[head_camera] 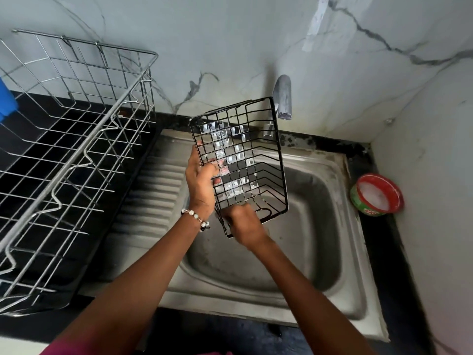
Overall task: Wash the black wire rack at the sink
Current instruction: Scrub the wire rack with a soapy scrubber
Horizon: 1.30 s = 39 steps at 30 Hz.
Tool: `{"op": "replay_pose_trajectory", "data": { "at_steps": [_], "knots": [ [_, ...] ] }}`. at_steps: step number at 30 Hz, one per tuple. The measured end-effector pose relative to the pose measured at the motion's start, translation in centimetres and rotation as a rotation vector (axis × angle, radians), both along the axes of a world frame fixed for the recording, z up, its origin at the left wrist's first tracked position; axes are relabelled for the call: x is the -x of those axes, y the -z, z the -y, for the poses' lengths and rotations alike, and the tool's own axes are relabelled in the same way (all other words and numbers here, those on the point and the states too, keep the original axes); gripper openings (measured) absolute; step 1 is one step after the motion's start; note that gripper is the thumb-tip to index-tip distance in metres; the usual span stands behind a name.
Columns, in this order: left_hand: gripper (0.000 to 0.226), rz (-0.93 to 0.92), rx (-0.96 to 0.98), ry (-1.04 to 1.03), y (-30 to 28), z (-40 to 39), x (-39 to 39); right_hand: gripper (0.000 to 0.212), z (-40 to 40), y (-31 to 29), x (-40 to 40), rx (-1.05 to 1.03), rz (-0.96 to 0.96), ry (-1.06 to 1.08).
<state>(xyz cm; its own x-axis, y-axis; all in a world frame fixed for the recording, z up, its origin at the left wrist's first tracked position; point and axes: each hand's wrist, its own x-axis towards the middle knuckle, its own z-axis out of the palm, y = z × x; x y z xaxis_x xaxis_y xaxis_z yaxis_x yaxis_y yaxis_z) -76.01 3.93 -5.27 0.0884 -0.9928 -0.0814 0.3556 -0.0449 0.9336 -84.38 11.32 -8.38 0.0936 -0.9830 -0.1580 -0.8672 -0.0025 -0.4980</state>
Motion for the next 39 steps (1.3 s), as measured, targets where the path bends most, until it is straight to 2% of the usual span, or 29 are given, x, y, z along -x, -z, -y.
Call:
{"op": "replay_pose_trajectory", "data": {
  "at_steps": [3, 5, 8, 10, 12, 14, 17, 20, 22, 25, 29, 31, 33, 36, 38, 39],
  "knots": [
    [0.080, 0.032, 0.032, 0.015, 0.1, 0.0, -0.6, 0.043, -0.4, -0.1, 2.2, 0.076, 0.102, -0.202],
    [0.079, 0.069, 0.041, 0.021, 0.4, 0.2, -1.0, 0.038, -0.8, -0.4, 4.2, 0.014, 0.072, -0.323],
    [0.086, 0.075, 0.055, 0.059, 1.0, 0.2, -1.3, 0.019, -0.4, -1.4, 7.4, -0.056, -0.105, -0.197],
    [0.088, 0.061, 0.023, 0.044, 1.3, 0.1, -1.2, 0.022, -0.1, -1.4, 7.9, -0.127, -0.147, -0.072],
    [0.089, 0.028, -0.035, 0.022, 1.3, 0.2, -0.8, 0.023, 0.2, -1.7, 6.2, -0.154, -0.357, -0.014],
    [0.083, 0.004, -0.064, 0.011, 1.3, 0.1, -0.3, 0.028, 0.0, -1.5, 4.1, -0.102, -0.424, 0.028],
    [0.078, 0.032, -0.019, 0.012, 1.3, 0.1, -0.2, 0.031, 0.2, 0.5, 1.8, -0.067, -0.283, 0.123],
    [0.078, 0.101, 0.010, 0.039, 1.7, 0.2, -0.8, 0.032, -0.2, 1.3, 1.2, -0.098, -0.072, -0.095],
    [0.077, 0.121, -0.002, 0.066, 1.7, 0.1, -1.2, 0.030, -0.2, 1.0, 2.8, -0.167, -0.012, -0.217],
    [0.071, 0.102, -0.009, 0.058, 1.6, 0.0, -1.4, 0.027, 0.7, 0.2, 6.2, -0.204, -0.104, -0.120],
    [0.075, 0.087, -0.026, 0.018, 1.4, 0.1, -0.6, 0.025, 1.6, 0.3, 5.3, -0.141, -0.387, -0.025],
    [0.073, 0.097, -0.026, 0.023, 1.2, 0.1, -0.4, 0.027, 1.1, 1.2, 3.5, -0.091, -0.369, -0.033],
    [0.070, 0.129, -0.012, 0.036, 1.0, 0.1, -0.4, 0.033, 1.0, 1.9, 2.4, -0.056, -0.236, -0.026],
    [0.072, 0.206, -0.074, 0.003, 0.9, -0.1, -0.8, 0.037, 0.9, 1.7, 3.0, -0.122, -0.057, -0.177],
    [0.079, 0.292, -0.123, -0.009, 1.1, 0.1, -1.2, 0.033, 1.6, 1.2, 4.8, -0.099, -0.093, -0.251],
    [0.083, 0.329, -0.136, -0.004, 1.0, 0.1, -1.4, 0.028, 2.0, 0.7, 6.0, -0.109, -0.128, -0.213]
  ]
}}
